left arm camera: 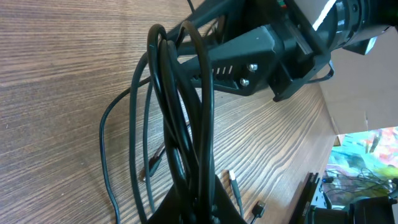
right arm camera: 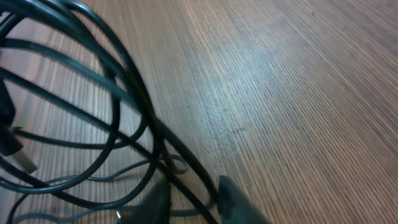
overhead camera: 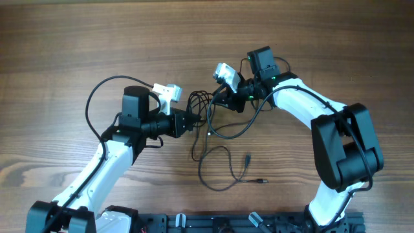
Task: Untangle cables
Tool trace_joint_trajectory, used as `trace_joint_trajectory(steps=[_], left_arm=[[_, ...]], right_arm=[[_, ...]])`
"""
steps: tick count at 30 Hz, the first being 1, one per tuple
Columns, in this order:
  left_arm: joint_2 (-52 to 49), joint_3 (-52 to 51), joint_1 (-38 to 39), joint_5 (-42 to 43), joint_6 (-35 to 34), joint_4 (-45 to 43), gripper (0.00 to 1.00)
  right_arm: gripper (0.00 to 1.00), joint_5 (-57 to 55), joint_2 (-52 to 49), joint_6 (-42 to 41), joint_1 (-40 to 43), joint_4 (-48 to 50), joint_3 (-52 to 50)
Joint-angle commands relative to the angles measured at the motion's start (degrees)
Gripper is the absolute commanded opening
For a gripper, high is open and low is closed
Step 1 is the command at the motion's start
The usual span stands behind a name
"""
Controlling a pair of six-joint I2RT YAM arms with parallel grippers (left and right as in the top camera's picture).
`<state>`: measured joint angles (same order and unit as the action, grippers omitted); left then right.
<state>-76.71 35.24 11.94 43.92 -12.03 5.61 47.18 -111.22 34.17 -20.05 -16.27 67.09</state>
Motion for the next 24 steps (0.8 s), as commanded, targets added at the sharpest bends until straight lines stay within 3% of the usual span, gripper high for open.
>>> trace_joint_trajectory(steps=[1,6,8,10,12,14,15,18,20,24], left_arm=[[1.25,-0.37,-0.09,1.64,1.38,-0.17,0.08],[1.25,-0.37,-0.35,-3.69,1.36,-0.13,0.14],[1.25,-0.37,-0.35,-7.96,1.33,0.07,0.25],[1.22,-0.37,-0.35,-12.74,1.31,1.42,0.36],[1.2,-0.37,-0.33,-14.53,1.31,3.69,0.4],[1.18,-0.37,-0.33,-14.45,1.31,5.05,0.52],[1.18,-0.37,-0.33,-14.45,1.31,4.7,0.69],[1.18,-0.37,-0.33,-14.38,1.31,1.62,0.75],[1.18,-0.37,-0.33,-10.64,1.33,-2.89,0.89],[1.16,-0.37,-0.02,-10.84,3.45,-8.83,0.89]], right_arm=[[0.05,3.93,-0.76,0.11,-0.35,-0.44,-0.42],[0.04,3.5,-0.74,-6.21,-0.11,-4.13,-0.42],[0.04,3.5,-0.7,-6.67,0.22,-7.91,-0.42],[0.04,1.31,-0.66,-15.72,0.81,-8.9,-0.42],[0.04,-2.4,-0.66,-26.86,1.38,-9.55,-0.42],[0.04,-2.16,-0.66,-27.26,1.44,-12.2,-0.42],[0.04,-2.16,-0.66,-26.91,1.38,-13.22,-0.42],[0.04,-2.21,-0.66,-26.64,1.38,-13.49,-0.42],[0.04,-2.19,-0.66,-26.64,1.38,-13.51,-0.42],[0.04,-2.19,-0.66,-26.64,1.38,-13.35,-0.42]])
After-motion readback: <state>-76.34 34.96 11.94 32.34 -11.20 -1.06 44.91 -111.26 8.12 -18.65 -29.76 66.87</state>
